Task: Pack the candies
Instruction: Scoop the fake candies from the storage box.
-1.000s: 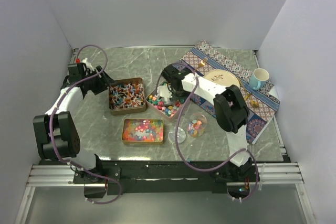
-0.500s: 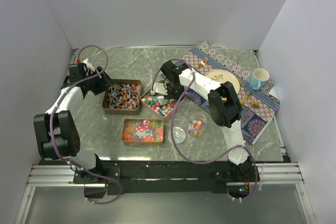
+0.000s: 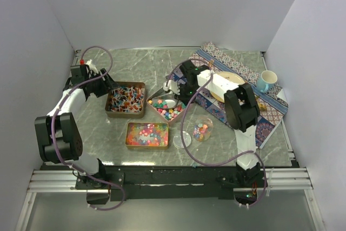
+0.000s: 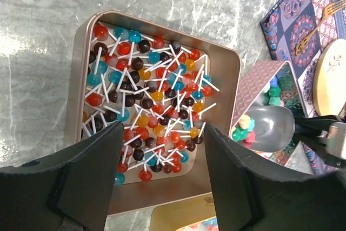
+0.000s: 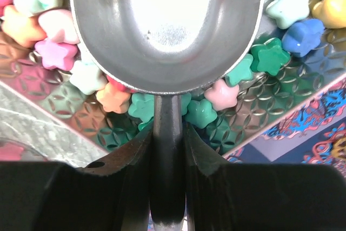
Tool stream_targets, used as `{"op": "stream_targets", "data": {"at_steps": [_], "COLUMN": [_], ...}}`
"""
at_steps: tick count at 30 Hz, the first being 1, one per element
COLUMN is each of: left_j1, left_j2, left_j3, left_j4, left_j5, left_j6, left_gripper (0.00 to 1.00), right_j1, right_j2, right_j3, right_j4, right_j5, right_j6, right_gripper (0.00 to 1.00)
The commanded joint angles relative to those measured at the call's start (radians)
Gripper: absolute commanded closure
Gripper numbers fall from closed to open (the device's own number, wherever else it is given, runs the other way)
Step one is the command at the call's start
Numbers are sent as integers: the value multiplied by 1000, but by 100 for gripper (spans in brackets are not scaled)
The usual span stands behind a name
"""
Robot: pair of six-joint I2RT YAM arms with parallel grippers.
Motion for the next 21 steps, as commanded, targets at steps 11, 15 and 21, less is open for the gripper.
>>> {"op": "stream_targets", "data": {"at_steps": [11, 15, 21], "left_j1": [3, 3, 3], "left_j2": [17, 27, 29], "left_j3": [64, 59, 88], "left_j4": [5, 24, 15], "left_j5": [-26, -26, -27], "left_j6": [104, 104, 127], "left_gripper": [33, 33, 33], "right_j1": [-84, -90, -83], "right_j2": [-228, -252, -144], "right_j3": [-155, -212, -109], "right_j4": [202, 245, 149], "right_j5": [-254, -263, -240], "right_j6": [124, 160, 168], "right_gripper": [100, 100, 100]}}
